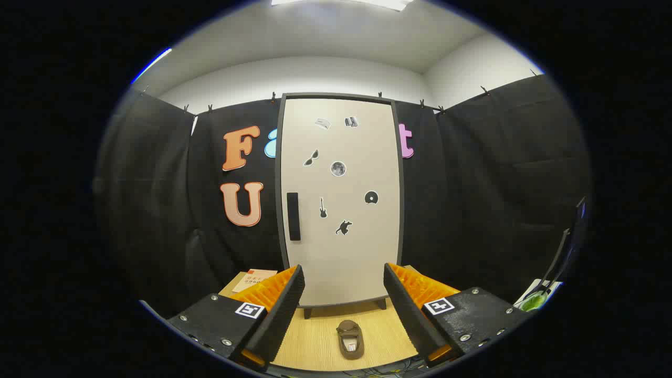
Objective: Open the shoe cabinet door, grab the shoes and put them into the shoe cabinet, then close the shoe cabinet door.
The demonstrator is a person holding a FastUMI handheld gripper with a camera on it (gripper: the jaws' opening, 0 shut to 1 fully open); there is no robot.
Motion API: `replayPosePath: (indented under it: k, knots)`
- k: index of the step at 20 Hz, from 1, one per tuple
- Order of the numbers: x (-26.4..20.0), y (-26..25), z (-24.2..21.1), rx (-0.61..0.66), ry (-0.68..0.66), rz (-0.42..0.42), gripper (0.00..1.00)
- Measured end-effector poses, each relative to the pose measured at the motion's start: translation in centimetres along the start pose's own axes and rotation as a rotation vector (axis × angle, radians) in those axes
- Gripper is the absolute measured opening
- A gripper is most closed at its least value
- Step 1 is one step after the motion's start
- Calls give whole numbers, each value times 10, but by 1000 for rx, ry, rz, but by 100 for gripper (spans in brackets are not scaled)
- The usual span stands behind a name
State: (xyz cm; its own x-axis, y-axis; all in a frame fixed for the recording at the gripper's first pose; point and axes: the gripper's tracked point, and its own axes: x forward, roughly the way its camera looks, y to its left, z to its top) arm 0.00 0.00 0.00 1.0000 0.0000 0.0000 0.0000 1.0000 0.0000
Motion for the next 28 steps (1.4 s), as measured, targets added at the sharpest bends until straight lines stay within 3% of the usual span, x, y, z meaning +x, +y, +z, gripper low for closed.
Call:
replayPosePath:
  k: [22, 28]
  knots:
    - [1, 3, -4, -18, 26, 16, 95]
    - [53, 43, -6, -22, 36, 63, 95]
